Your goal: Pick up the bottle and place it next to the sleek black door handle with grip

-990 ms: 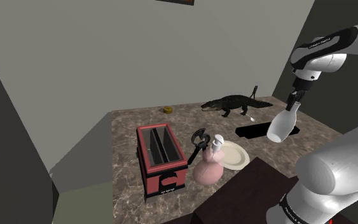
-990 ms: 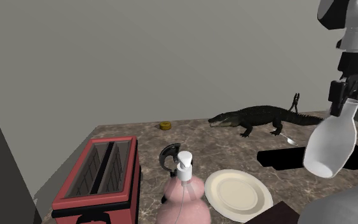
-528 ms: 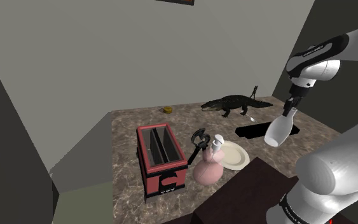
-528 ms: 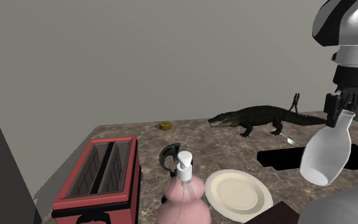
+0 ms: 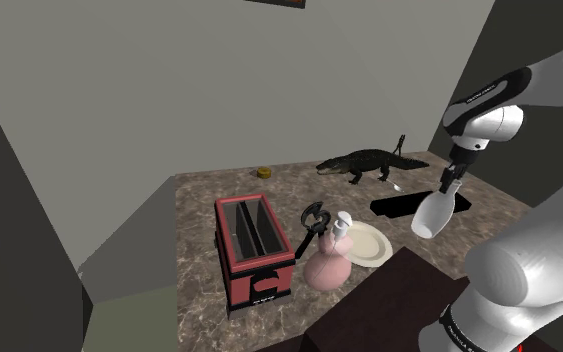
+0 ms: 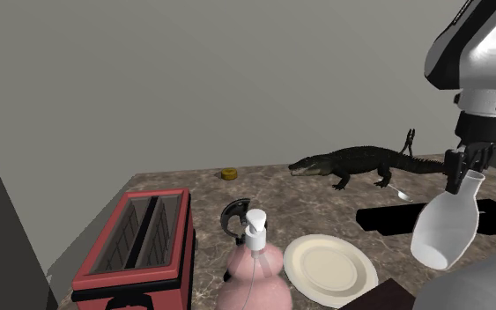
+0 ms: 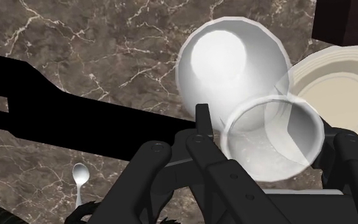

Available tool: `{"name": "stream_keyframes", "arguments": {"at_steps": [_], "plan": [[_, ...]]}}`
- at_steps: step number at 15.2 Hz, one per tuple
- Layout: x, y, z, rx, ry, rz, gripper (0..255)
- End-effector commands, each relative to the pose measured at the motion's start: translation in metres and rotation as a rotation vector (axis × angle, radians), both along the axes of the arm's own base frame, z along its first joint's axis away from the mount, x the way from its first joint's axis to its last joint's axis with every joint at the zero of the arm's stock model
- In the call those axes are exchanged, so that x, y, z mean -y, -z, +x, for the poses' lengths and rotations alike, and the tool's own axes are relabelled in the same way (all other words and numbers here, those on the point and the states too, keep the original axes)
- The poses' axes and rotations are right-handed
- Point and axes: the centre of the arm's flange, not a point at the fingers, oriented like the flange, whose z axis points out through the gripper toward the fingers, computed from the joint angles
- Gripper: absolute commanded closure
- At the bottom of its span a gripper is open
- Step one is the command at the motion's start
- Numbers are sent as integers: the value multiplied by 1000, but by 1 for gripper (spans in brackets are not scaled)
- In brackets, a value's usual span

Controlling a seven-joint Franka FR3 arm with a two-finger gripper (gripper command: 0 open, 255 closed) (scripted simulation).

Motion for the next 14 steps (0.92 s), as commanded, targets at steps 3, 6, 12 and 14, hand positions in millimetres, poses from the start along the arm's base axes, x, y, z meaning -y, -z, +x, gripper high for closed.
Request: {"name": "stream_keyframes", "arguments": {"at_steps": [3,6,12,14], "plan": [[0,22,0,1,0,-1,255],[0,37,0,1,0,-1,255],[0,51,0,1,0,-1,255],[0,51,0,1,0,-1,255]]}}
